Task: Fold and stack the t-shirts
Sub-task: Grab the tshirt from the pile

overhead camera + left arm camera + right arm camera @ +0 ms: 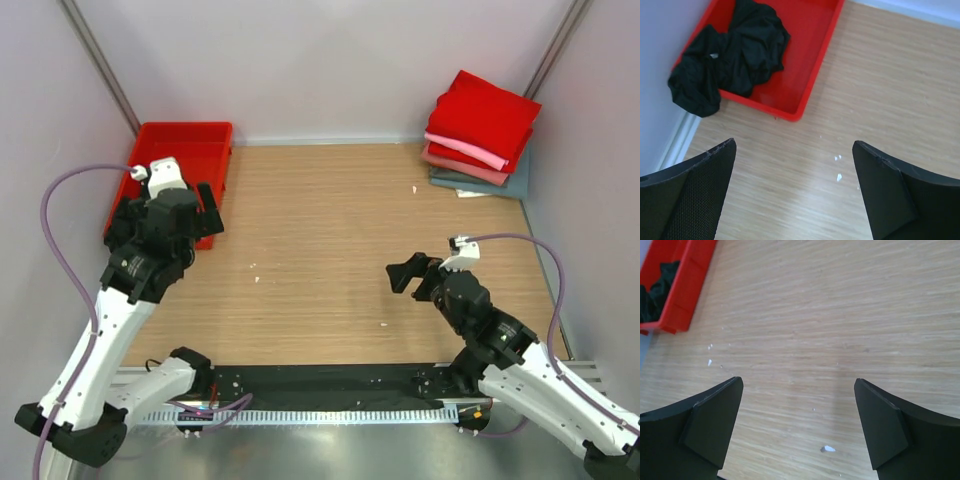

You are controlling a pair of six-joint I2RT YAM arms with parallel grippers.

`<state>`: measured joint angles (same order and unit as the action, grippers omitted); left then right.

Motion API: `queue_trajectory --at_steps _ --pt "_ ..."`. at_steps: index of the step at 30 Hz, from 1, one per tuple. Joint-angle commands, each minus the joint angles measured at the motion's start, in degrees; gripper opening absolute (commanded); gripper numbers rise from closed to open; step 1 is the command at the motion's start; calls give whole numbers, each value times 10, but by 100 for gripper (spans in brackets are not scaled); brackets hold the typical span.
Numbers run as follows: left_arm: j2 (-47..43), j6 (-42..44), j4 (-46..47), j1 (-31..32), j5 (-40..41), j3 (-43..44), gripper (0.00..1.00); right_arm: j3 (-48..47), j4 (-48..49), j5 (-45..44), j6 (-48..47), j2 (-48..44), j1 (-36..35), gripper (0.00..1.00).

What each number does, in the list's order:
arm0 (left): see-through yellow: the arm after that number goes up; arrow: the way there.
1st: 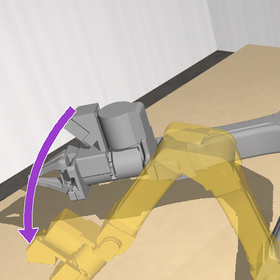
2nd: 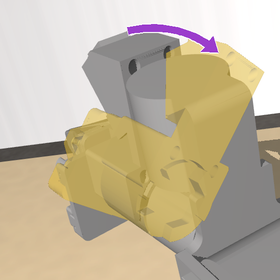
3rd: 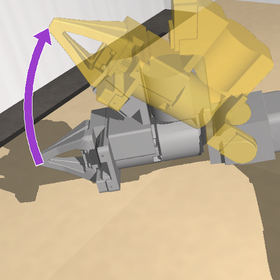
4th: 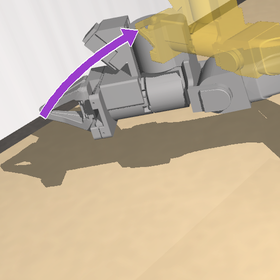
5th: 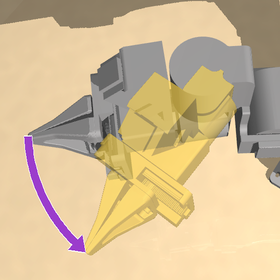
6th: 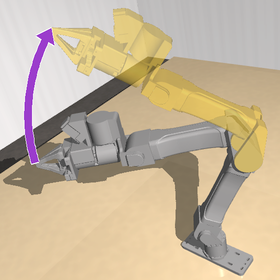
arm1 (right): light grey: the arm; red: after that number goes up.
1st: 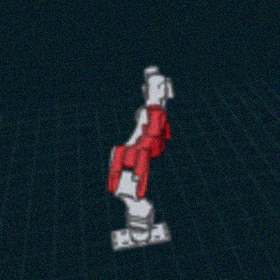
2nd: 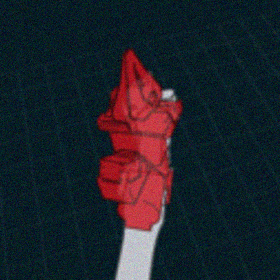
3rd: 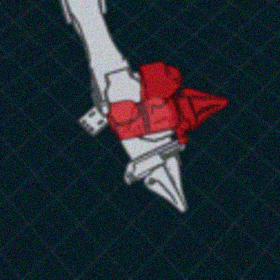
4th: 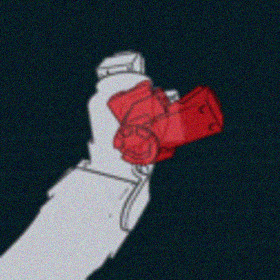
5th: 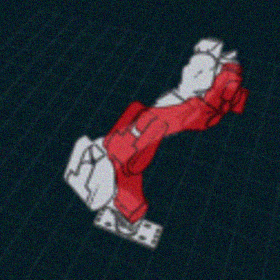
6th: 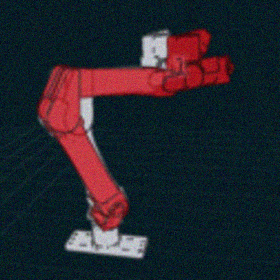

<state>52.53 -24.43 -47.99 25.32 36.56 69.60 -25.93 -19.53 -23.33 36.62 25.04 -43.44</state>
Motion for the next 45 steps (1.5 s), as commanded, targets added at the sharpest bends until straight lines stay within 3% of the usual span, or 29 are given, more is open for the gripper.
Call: queue_trajectory --at_steps 1,8,11,16,24,30,33,35,37,41,44,45 --pt "49 17 -12 -37 42 59 100 -47 -31 29 14 38 -2 100" --pt "191 -61 -14 -216 -49 133 100 -30 -4 135 -22 54 -2 100" --pt "277 -91 -8 -285 -98 149 94 -20 12 174 -14 55 -2 100" --pt "343 -79 36 -301 -94 161 94 -15 1 182 -7 51 -2 100" --pt "523 -55 63 -321 -123 224 90 -13 -19 188 -9 63 -2 100" --pt "637 -66 35 -355 -198 289 75 1 -19 189 1 58 -2 100" --pt "661 -66 22 -361 -213 307 57 4 -20 187 -1 57 -2 100" --pt "666 -63 19 -362 -217 315 18 3 -26 184 -1 58 -2 100" --pt "660 -62 18 -362 -238 323 0 1 -29 185 -1 58 -2 100" --pt "573 -43 19 -322 -199 334 0 1 -31 175 0 58 -2 100" --pt "526 -3 -40 -207 -128 450 0 -1 -28 168 2 61 -2 100" --pt "521 3 -81 -184 -118 539 0 -5 -32 158 3 62 -2 100"
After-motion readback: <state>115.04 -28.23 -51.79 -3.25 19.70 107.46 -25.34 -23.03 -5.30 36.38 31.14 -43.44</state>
